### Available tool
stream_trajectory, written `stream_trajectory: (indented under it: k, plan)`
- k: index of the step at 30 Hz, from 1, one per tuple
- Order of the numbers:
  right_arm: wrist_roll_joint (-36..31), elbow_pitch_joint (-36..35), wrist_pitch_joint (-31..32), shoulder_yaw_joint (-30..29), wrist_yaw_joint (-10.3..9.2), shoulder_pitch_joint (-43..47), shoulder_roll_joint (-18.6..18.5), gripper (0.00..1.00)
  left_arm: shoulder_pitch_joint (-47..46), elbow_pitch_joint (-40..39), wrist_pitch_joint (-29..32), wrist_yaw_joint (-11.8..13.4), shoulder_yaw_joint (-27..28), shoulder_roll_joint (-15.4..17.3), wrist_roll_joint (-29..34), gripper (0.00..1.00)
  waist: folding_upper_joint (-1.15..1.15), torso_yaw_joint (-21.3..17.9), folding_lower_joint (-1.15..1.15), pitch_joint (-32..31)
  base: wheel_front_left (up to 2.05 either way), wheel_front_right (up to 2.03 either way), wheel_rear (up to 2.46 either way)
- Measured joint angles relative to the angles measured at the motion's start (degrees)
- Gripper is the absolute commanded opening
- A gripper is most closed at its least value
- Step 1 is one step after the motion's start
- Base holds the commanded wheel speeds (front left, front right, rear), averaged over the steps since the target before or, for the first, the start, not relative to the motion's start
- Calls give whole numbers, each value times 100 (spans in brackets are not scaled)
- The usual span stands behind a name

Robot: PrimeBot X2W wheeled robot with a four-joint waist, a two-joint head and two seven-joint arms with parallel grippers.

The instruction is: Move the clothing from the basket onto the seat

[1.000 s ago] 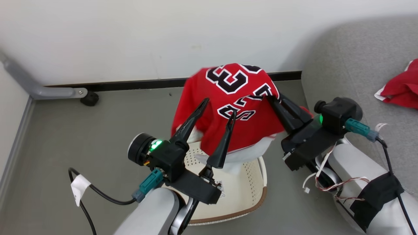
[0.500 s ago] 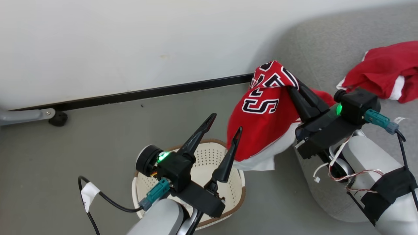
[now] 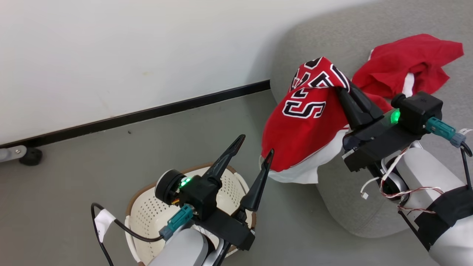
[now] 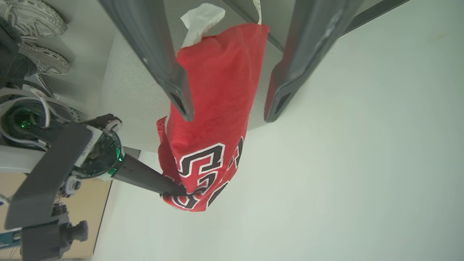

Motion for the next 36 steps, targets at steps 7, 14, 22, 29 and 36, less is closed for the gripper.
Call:
stream_trajectory:
  k: [7,14,22,29,36]
  plan:
    - [-55,-13,0,-90,0,12,-13,0,25,42,0,-62,45,-25,0,100,0,-307,0,-27,0,0,0]
    - [-79,-64,0,-180,1,113,-3,0,129,108,0,-147,26,-40,1,100,0,-630,0,-87,0,0,0]
    - [-113,-169,0,-297,1,162,-3,0,205,107,0,-153,29,-89,26,100,0,-1003,0,-123,0,0,0]
    - [-172,-157,0,-664,-76,234,-218,0,196,181,0,-232,-88,-131,41,100,0,-1164,0,-99,0,0,0]
    - [-223,-9,0,-1209,-179,-94,-623,0,196,203,0,-247,-227,-159,86,100,1,-1128,0,50,0,0,0]
